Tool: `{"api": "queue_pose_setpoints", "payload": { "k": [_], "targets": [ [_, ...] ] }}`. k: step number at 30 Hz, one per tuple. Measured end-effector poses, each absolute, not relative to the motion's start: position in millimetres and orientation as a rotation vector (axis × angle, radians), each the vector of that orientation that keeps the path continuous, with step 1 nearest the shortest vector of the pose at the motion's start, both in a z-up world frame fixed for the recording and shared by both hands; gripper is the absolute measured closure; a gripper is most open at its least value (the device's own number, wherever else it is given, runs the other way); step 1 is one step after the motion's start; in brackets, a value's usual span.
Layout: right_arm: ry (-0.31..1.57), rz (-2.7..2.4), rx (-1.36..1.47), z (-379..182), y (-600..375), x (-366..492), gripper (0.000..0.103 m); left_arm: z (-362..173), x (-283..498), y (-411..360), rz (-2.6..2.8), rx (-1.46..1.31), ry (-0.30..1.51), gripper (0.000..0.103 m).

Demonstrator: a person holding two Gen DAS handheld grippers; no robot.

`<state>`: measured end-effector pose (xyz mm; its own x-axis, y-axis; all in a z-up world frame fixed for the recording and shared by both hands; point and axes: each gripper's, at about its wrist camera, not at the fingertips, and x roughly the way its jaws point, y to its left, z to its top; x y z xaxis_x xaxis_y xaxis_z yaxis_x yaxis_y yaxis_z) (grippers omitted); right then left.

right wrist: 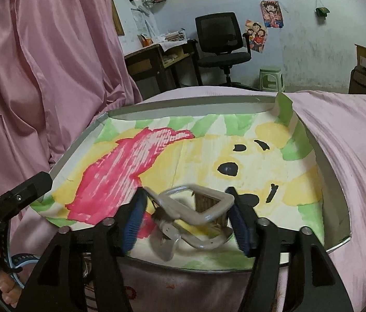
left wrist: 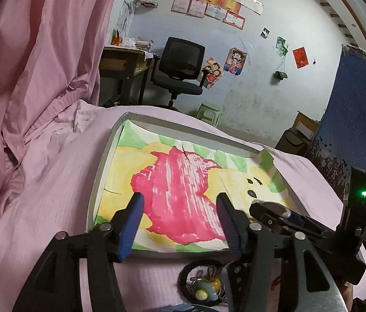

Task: Organize jewelry

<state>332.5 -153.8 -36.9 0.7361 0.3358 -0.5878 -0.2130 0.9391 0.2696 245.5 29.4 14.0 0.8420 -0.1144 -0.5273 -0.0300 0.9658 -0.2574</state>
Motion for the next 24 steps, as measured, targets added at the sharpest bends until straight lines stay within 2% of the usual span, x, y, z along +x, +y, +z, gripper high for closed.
{"api": "queue_pose_setpoints", "payload": {
  "k": [1,4,13,16,24],
  "targets": [
    [0.676,0.296,0.184,-36,-153,331,0.034,14,245,30,-0.045,-0.266,0.566,0.04],
    [0.655,0.277,0.185,-32,-157,325,0.029,18,240,33,-0.046,-0.277,0.537,0.03],
    [0.472,0.241,0.184,3,-178,288,0.002,34,212,29,-0.057,-0.255,0.447,0.017],
    [0.4,0.227,0.18,15,-184,272,0.001,41,199,25,-0.056,-0.233,0.397,0.01],
    [0.264,0.209,0.155,43,-197,227,0.001,55,158,17,-0.049,-0.204,0.299,0.002]
  ]
}}
